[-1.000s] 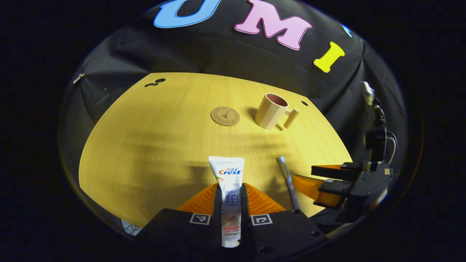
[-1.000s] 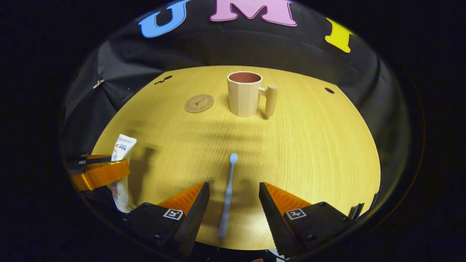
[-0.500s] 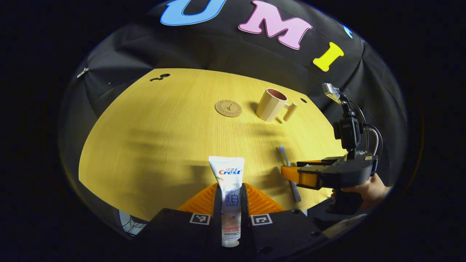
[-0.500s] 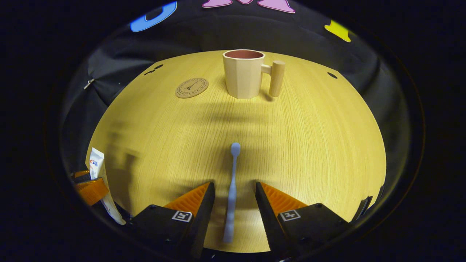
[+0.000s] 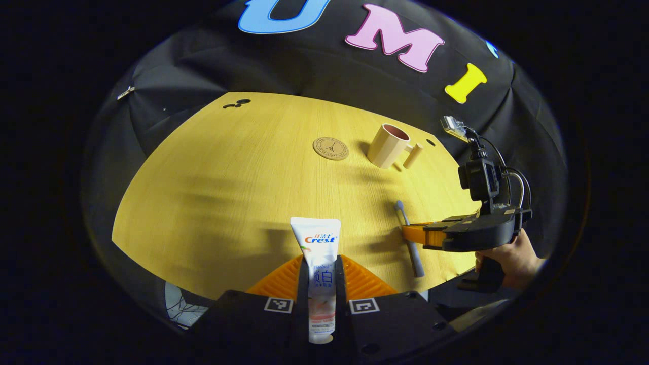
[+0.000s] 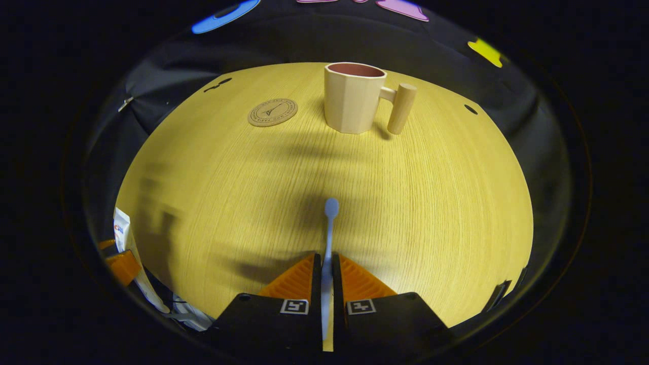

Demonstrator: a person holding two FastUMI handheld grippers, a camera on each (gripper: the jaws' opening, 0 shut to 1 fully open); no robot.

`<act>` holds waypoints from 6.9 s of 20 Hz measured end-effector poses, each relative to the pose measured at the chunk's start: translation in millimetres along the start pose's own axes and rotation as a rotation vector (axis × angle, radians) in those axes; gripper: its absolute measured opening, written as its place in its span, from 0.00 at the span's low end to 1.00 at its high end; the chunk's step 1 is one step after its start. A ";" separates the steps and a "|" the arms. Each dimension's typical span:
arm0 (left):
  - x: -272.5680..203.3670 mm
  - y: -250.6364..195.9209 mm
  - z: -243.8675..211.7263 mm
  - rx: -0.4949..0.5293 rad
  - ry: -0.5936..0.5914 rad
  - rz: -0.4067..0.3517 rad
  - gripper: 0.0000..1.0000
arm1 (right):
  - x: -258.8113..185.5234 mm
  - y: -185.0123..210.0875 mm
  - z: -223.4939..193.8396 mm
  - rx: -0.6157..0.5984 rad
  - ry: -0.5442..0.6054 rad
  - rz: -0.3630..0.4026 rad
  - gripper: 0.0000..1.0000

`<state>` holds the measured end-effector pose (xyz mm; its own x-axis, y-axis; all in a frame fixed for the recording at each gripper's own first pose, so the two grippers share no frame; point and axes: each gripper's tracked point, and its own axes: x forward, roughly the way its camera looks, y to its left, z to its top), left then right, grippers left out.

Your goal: Put the toothbrush and toothpaste on the desktop into the cup, then pick up the cup and place it on the coaster on the desktop.

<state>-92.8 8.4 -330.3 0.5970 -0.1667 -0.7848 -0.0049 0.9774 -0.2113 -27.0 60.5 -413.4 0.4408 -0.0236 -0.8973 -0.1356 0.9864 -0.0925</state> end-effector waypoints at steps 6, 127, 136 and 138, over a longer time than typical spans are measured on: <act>-4.7 -8.4 12.2 -0.015 -0.050 -0.016 0.26 | -12.5 6.1 -0.7 0.004 -0.068 0.057 0.11; 69.6 -56.8 147.0 0.108 -0.403 -0.058 0.68 | -58.8 -122.0 173.0 -0.260 -0.367 0.226 0.36; 52.7 -50.1 115.4 0.107 -0.352 -0.042 0.68 | -11.3 -109.1 181.8 -0.276 -0.205 0.244 0.34; 49.8 -44.2 110.0 0.102 -0.344 -0.027 0.69 | 0.0 -103.6 181.1 -0.292 -0.170 0.250 0.39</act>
<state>25.5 -28.8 -296.0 0.8311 -0.1562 -0.5337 0.0842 0.9840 -0.1570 147.7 -12.3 -325.6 0.4996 0.2619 -0.8257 -0.4923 0.8701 -0.0219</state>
